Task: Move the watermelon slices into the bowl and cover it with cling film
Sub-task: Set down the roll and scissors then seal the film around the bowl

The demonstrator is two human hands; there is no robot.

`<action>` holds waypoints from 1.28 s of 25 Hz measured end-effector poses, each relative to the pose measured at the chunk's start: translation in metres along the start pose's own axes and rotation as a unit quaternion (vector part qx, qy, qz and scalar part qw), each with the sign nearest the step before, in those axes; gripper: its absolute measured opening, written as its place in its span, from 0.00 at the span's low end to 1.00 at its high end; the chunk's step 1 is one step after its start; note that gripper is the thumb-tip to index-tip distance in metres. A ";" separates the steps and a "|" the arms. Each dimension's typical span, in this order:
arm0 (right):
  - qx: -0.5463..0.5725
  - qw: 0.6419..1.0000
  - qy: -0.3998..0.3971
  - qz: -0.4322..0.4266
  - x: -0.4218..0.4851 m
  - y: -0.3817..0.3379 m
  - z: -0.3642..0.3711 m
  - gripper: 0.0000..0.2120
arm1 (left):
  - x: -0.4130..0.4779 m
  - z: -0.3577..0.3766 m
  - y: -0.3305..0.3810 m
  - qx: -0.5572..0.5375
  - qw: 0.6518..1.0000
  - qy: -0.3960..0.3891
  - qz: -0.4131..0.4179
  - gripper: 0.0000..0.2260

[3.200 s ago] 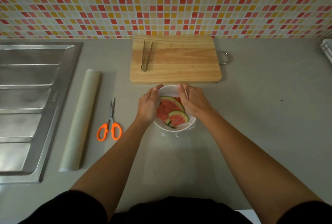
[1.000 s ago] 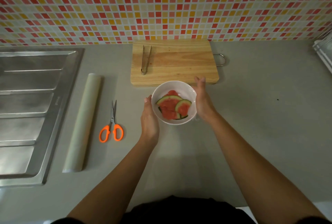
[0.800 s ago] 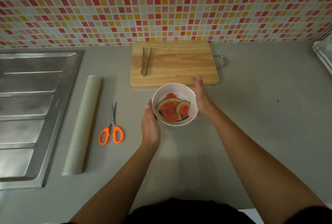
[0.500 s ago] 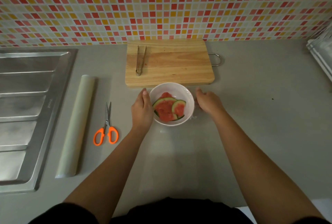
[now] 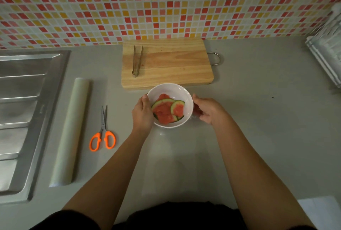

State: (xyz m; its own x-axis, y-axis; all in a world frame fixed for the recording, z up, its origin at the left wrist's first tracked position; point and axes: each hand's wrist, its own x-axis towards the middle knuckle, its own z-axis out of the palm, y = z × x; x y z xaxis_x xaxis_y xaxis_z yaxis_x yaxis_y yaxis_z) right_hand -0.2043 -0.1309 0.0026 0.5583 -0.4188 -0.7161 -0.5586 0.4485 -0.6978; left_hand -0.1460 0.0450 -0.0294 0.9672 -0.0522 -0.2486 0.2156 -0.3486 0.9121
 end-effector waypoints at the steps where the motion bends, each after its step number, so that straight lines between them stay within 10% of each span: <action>1: -0.002 1.000 -0.001 0.010 -0.002 0.001 -0.002 0.12 | 0.000 0.000 0.000 -0.002 1.000 0.001 0.000 0.19; 13: -0.105 0.991 -0.029 0.075 -0.019 -0.001 -0.014 0.14 | -0.002 0.001 0.001 -0.006 1.000 0.009 0.008 0.18; 32: 0.022 0.996 0.026 0.089 -0.022 0.021 -0.013 0.13 | -0.002 0.001 0.002 0.012 1.000 0.006 0.019 0.18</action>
State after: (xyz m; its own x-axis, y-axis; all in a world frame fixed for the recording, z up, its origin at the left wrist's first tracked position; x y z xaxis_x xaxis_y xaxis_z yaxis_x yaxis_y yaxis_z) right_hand -0.2362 -0.1229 0.0036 0.4207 -0.3695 -0.8285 -0.6175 0.5524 -0.5600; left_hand -0.1473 0.0437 -0.0273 0.9760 -0.0554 -0.2104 0.1759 -0.3684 0.9129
